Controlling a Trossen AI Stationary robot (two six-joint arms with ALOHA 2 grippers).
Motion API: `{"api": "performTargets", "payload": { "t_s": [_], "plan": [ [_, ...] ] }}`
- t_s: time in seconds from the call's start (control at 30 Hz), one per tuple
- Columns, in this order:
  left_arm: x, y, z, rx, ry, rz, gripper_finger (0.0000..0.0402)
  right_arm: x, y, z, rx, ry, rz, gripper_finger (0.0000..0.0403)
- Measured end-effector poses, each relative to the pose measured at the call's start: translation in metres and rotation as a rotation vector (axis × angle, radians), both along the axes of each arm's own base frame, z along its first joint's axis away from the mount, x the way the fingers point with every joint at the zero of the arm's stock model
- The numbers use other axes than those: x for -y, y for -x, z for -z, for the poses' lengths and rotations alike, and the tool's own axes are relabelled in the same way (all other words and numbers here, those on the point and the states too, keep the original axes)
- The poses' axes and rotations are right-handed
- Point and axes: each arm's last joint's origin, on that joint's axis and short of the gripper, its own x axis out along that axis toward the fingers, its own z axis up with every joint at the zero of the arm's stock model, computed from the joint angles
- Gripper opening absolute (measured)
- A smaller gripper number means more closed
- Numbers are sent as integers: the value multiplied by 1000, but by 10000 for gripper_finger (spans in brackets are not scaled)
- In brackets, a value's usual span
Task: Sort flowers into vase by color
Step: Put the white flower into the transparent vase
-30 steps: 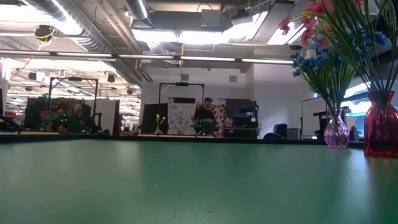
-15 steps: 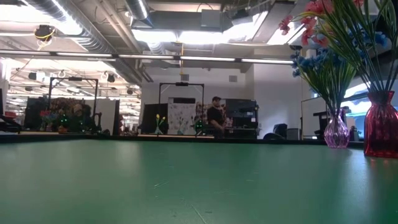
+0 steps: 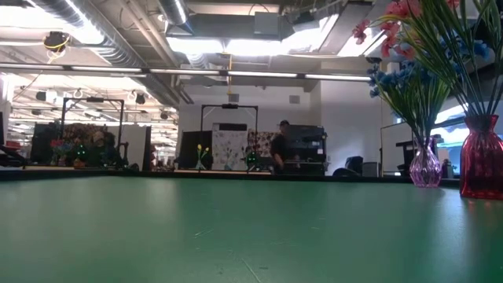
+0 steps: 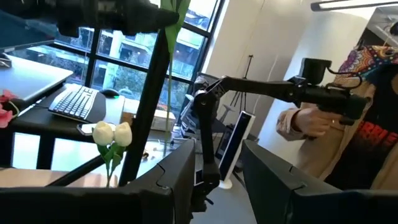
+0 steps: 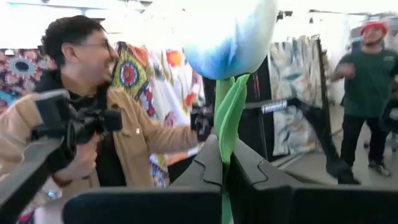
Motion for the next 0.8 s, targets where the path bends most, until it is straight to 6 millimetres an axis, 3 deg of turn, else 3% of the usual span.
{"api": "performTargets", "payload": {
  "t_s": [0.23,0.37,0.6,0.8],
  "plan": [
    [-3,-2,0,3,-8,29,127,-3,-1,33,-41,19,-37,0],
    [-16,-13,8,-7,-15,36,128,-4,0,46,-44,-16,-85,0],
    [-28,-23,27,-50,-32,45,128,-6,2,48,-50,-28,-154,0],
    [-30,-26,36,-53,-16,36,128,-6,23,53,-35,81,-242,0]
  ]
}}
